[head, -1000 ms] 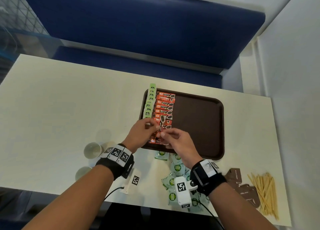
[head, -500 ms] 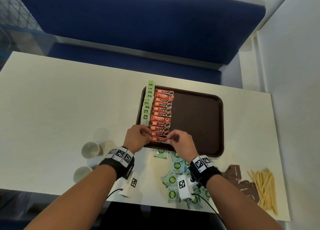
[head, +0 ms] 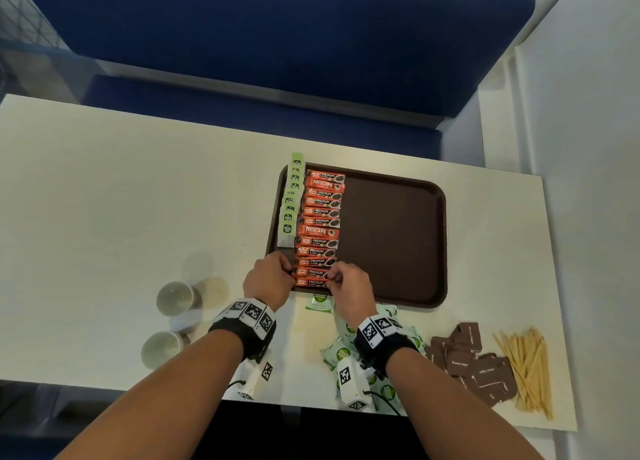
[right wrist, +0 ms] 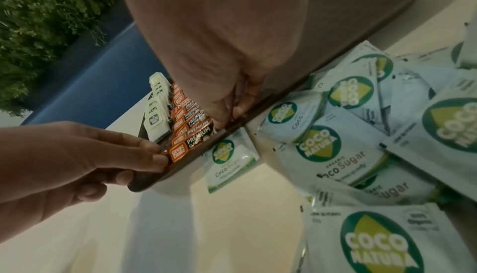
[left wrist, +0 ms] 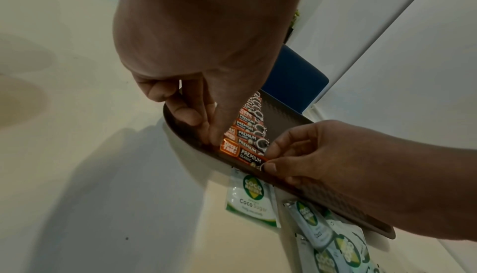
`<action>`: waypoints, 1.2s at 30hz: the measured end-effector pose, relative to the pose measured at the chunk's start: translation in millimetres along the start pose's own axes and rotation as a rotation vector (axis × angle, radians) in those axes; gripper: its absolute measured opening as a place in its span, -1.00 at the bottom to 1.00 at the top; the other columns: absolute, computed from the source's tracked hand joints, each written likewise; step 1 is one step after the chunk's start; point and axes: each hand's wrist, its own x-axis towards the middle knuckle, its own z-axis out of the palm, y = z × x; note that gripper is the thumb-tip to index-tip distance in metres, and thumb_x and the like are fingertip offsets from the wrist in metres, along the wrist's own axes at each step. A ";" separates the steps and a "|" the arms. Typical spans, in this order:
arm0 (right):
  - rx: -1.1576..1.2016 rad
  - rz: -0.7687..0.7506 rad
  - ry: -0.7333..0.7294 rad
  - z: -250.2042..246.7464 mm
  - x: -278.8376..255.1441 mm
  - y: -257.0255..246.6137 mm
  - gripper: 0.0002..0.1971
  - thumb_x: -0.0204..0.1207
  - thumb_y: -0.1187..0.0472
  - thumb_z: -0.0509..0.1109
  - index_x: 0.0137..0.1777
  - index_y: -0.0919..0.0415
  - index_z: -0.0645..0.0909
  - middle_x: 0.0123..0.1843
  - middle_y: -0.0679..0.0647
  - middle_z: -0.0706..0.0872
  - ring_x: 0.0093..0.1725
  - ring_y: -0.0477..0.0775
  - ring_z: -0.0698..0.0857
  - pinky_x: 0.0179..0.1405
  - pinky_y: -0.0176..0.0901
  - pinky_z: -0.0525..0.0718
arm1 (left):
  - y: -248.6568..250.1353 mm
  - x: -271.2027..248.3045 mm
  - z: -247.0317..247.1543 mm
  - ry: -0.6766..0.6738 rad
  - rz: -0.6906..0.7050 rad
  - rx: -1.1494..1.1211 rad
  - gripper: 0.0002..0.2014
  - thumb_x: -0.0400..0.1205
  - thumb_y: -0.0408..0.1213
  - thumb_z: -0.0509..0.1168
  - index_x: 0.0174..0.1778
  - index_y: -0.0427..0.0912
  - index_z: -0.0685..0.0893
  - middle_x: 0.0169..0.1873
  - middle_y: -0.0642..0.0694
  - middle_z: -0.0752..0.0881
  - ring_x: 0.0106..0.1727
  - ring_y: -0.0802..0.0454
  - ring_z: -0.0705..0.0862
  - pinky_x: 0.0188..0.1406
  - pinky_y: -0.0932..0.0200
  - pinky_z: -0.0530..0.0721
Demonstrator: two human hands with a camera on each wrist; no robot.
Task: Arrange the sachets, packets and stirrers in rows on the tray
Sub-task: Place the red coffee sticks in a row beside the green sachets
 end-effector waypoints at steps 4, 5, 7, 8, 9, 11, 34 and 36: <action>-0.006 0.008 0.015 2.8 1.7 0.4 -0.85 0.59 0.32 0.58 0.01 0.08 0.70 0.03 -0.02 0.70 -0.03 -0.06 0.70 0.08 -0.07 0.76 | 0.1 2.8 1.0 -0.005 -0.012 0.014 -0.83 0.62 -0.28 0.49 -0.07 0.09 0.66 -0.05 -0.02 0.80 -0.07 -0.07 0.80 -0.08 0.00 0.78; -0.003 0.007 0.021 3.2 1.9 0.4 -0.85 0.59 0.32 0.58 0.01 0.08 0.71 0.03 -0.02 0.70 -0.03 -0.06 0.70 0.08 -0.07 0.77 | 0.1 3.3 1.0 -0.008 -0.013 0.014 -0.83 0.61 -0.28 0.49 -0.08 0.10 0.66 -0.05 -0.02 0.81 -0.07 -0.06 0.80 -0.06 -0.02 0.79; -0.002 0.008 0.032 3.3 1.6 0.7 -0.85 0.59 0.32 0.58 0.01 0.09 0.70 0.03 -0.03 0.69 -0.04 -0.07 0.70 0.08 -0.07 0.78 | -0.3 3.9 0.9 -0.010 -0.011 0.017 -0.82 0.61 -0.28 0.49 -0.08 0.10 0.66 -0.05 -0.02 0.81 -0.07 -0.06 0.80 -0.05 -0.02 0.79; -0.001 0.009 0.040 3.2 1.5 0.9 -0.85 0.59 0.31 0.59 0.01 0.08 0.70 0.02 -0.03 0.68 -0.05 -0.07 0.70 0.07 -0.08 0.78 | -0.8 4.4 1.0 -0.010 -0.009 0.017 -0.82 0.61 -0.29 0.49 -0.09 0.10 0.66 -0.05 -0.02 0.80 -0.07 -0.06 0.80 -0.06 0.00 0.78; 0.003 0.011 0.046 2.9 1.2 1.2 -0.84 0.58 0.31 0.60 0.00 0.08 0.70 0.02 -0.03 0.67 -0.06 -0.07 0.70 0.07 -0.08 0.78 | -1.3 4.8 1.0 -0.011 -0.011 0.016 -0.82 0.61 -0.30 0.49 -0.08 0.09 0.66 -0.05 -0.01 0.80 -0.07 -0.06 0.80 -0.08 0.02 0.77; 0.022 0.021 0.048 2.7 0.7 1.8 -0.81 0.56 0.30 0.62 0.01 0.06 0.69 0.02 -0.04 0.65 -0.05 -0.06 0.71 0.08 -0.08 0.79 | -2.3 5.3 0.4 -0.014 -0.012 0.011 -0.82 0.60 -0.30 0.49 -0.08 0.09 0.67 -0.06 -0.01 0.81 -0.06 -0.07 0.80 -0.09 0.03 0.77; 0.295 0.166 0.214 -45.3 -6.8 30.7 -0.86 0.70 0.35 0.42 0.12 0.08 0.68 -0.05 -0.01 0.81 -0.09 -0.01 0.85 0.01 -0.08 0.84 | -5.8 -23.2 3.4 0.089 0.269 -0.093 -0.90 0.73 -0.29 0.35 -0.01 0.03 0.66 -0.15 0.12 0.78 -0.17 0.11 0.75 -0.24 0.04 0.76; 0.299 0.159 0.267 -59.2 -17.7 41.9 -0.87 0.69 0.34 0.44 0.09 0.08 0.69 -0.08 -0.01 0.81 -0.11 -0.01 0.84 -0.04 -0.14 0.80 | -8.6 -31.7 8.6 0.041 0.330 -0.067 -0.91 0.74 -0.26 0.37 -0.02 0.05 0.67 -0.16 0.14 0.78 -0.17 0.15 0.75 -0.20 0.08 0.77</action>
